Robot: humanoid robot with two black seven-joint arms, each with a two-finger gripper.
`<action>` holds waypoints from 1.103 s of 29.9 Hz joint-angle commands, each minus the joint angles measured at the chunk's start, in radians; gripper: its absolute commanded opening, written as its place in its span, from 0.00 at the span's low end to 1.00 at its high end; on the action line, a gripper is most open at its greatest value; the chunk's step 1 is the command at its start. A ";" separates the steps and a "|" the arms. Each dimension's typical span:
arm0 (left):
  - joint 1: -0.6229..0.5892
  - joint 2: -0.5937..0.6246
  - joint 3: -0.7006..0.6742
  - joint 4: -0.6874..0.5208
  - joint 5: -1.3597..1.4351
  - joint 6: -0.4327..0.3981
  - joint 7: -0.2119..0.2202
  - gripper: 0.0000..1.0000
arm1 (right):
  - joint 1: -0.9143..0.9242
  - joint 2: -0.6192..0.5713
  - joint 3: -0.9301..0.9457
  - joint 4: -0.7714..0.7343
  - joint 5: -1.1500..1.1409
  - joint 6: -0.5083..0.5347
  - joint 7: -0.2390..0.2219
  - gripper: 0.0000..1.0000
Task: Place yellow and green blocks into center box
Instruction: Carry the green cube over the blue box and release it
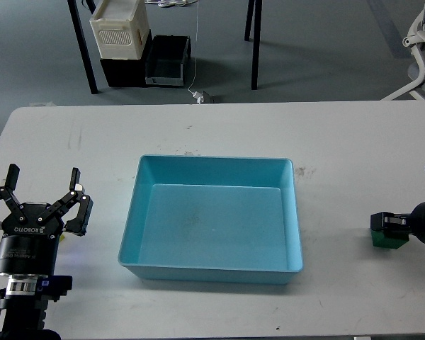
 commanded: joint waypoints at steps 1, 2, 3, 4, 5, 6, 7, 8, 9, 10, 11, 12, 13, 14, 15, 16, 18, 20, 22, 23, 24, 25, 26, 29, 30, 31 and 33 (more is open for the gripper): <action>0.000 0.000 0.000 0.000 0.000 0.000 0.000 1.00 | 0.055 -0.011 0.016 0.048 0.032 0.000 0.000 0.05; 0.000 0.000 0.000 0.000 -0.001 0.000 0.000 1.00 | 0.076 -0.012 0.016 0.058 0.052 0.000 0.000 0.05; 0.000 0.000 0.001 0.000 0.000 0.000 0.000 1.00 | 0.105 -0.012 0.016 0.070 0.087 0.000 0.000 0.05; 0.000 0.000 0.001 0.000 0.000 0.000 0.000 1.00 | 0.133 -0.012 0.014 0.081 0.121 0.000 0.000 0.05; 0.000 0.000 0.001 0.000 0.000 0.000 0.000 1.00 | 0.168 -0.012 0.013 0.088 0.167 0.000 0.000 0.06; 0.000 0.000 0.001 0.000 0.000 0.000 0.000 1.00 | 0.203 -0.012 0.009 0.091 0.210 0.000 0.000 0.06; -0.001 0.000 0.001 0.000 0.000 0.000 0.000 1.00 | 0.246 -0.012 0.003 0.091 0.254 0.000 0.000 0.06; -0.001 0.000 0.001 0.000 0.000 0.000 0.000 1.00 | 0.285 -0.011 -0.001 0.091 0.288 0.000 0.000 0.06; -0.001 0.000 0.001 0.000 0.000 0.000 0.000 1.00 | 0.325 -0.006 -0.012 0.091 0.320 0.000 0.000 0.06; -0.001 0.000 0.003 0.000 0.000 0.000 0.000 1.00 | 0.358 0.000 -0.029 0.090 0.342 0.000 0.000 0.06; -0.001 0.000 0.003 0.000 0.000 0.000 0.000 1.00 | 0.395 0.011 -0.052 0.090 0.356 0.000 0.000 0.07; -0.001 0.000 0.003 0.000 0.000 0.000 0.000 1.00 | 0.435 0.040 -0.085 0.090 0.368 0.000 0.000 0.07; -0.001 0.000 0.003 0.000 0.000 0.000 0.000 1.00 | 0.472 0.075 -0.118 0.087 0.374 0.000 0.000 0.07; -0.001 0.000 0.003 0.000 0.000 0.000 0.000 1.00 | 0.507 0.112 -0.160 0.085 0.376 0.000 0.000 0.07; -0.001 0.000 0.003 0.000 0.000 0.000 0.000 1.00 | 0.527 0.142 -0.197 0.082 0.376 0.000 0.000 0.07; -0.001 0.000 0.005 0.000 0.000 0.000 0.000 1.00 | 0.543 0.176 -0.233 0.076 0.373 0.000 0.000 0.07; 0.000 0.000 0.005 0.000 0.000 0.000 -0.001 1.00 | 0.547 0.245 -0.268 0.068 0.367 0.000 0.000 0.07; 0.000 0.000 0.003 0.000 0.000 0.000 -0.002 1.00 | 0.547 0.303 -0.287 0.047 0.367 0.000 0.000 0.07; 0.002 0.000 0.003 0.000 0.000 0.000 -0.002 1.00 | 0.538 0.349 -0.288 0.015 0.365 0.000 0.000 0.08; 0.002 0.000 0.003 0.000 0.000 0.000 -0.002 1.00 | 0.534 0.372 -0.290 0.001 0.365 0.000 0.000 0.08; 0.002 0.000 0.003 0.000 0.000 0.000 -0.002 1.00 | 0.532 0.389 -0.294 -0.010 0.362 0.000 0.000 0.09; 0.003 0.000 0.003 0.000 0.000 0.000 -0.003 1.00 | 0.531 0.406 -0.308 -0.019 0.362 0.000 0.000 0.09; 0.003 0.000 0.003 0.000 0.000 0.000 -0.008 1.00 | 0.529 0.422 -0.322 -0.027 0.362 0.000 0.000 0.10; 0.005 0.000 0.003 0.000 0.000 0.000 -0.023 1.00 | 0.526 0.469 -0.334 -0.054 0.361 0.000 0.000 0.14; 0.005 0.000 0.003 0.000 0.000 0.000 -0.023 1.00 | 0.521 0.484 -0.336 -0.068 0.361 0.000 0.000 0.17; 0.005 0.000 0.003 0.000 0.000 0.000 -0.025 1.00 | 0.512 0.501 -0.339 -0.082 0.359 0.000 0.000 0.19; 0.003 0.000 0.005 0.000 0.000 0.000 -0.023 1.00 | 0.491 0.537 -0.345 -0.114 0.339 0.000 0.000 0.24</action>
